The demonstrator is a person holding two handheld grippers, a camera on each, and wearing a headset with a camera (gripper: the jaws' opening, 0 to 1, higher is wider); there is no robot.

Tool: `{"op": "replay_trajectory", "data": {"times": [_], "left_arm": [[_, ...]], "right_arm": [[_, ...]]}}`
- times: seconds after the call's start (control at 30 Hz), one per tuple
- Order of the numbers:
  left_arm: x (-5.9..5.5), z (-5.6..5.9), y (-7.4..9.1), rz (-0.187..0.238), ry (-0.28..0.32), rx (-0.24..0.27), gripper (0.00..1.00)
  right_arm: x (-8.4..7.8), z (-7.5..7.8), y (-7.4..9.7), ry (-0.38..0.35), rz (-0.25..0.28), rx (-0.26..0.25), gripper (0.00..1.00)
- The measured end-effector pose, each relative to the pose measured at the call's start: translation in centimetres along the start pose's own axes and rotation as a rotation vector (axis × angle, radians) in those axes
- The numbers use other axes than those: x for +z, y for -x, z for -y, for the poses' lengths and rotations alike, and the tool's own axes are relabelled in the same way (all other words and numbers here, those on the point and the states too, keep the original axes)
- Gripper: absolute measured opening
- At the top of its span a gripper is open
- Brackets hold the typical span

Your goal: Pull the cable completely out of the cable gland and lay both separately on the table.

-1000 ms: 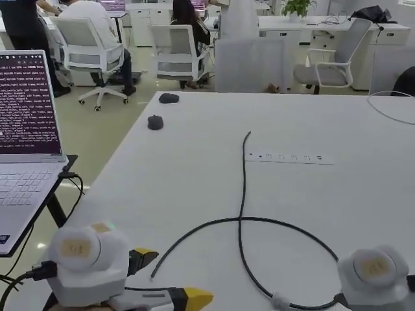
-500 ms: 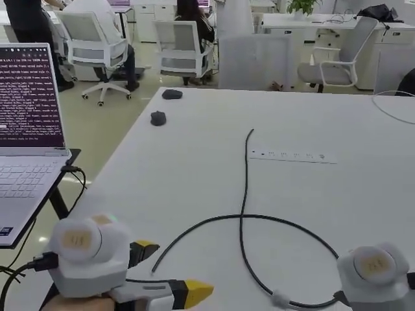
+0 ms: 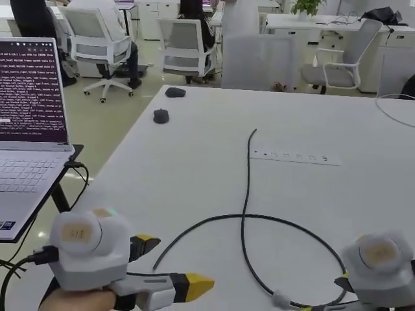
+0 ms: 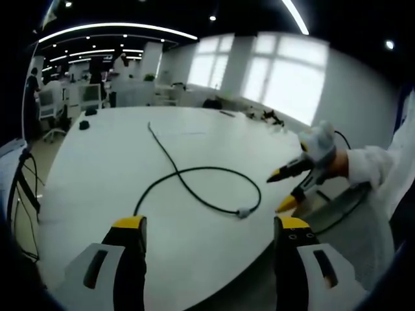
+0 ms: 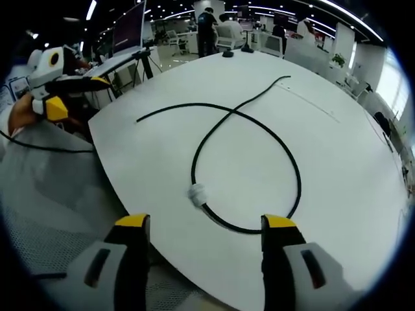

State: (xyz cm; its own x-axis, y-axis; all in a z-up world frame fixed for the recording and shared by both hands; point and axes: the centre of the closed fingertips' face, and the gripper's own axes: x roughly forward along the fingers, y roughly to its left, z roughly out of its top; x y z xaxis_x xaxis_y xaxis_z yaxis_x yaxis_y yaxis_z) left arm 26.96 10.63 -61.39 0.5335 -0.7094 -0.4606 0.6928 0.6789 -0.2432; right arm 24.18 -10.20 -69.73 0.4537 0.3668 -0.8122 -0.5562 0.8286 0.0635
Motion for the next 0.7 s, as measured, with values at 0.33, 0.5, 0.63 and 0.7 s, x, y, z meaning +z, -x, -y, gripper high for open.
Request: {"op": "replay_trajectory", "data": {"times": [0.33,0.5,0.63,0.7], "left_arm": [[0.2,-0.2,0.1,0.010,0.007,0.005,0.80],[0.1,0.0,-0.1,0.003,0.000,0.001,0.80],[0.0,-0.2,-0.1,-0.004,0.003,0.005,0.80],[-0.1,-0.3,-0.1,-0.009,0.004,0.008,0.80]], "right_arm": [[1.6,2.7,1.3,0.184,0.031,0.021,0.66],[1.3,3.0,0.8,0.312,0.020,0.039,0.61],[1.2,2.5,-0.2,0.339,0.027,0.064,0.57],[1.2,2.4,-1.1,0.343,0.048,0.074,0.51]]}}
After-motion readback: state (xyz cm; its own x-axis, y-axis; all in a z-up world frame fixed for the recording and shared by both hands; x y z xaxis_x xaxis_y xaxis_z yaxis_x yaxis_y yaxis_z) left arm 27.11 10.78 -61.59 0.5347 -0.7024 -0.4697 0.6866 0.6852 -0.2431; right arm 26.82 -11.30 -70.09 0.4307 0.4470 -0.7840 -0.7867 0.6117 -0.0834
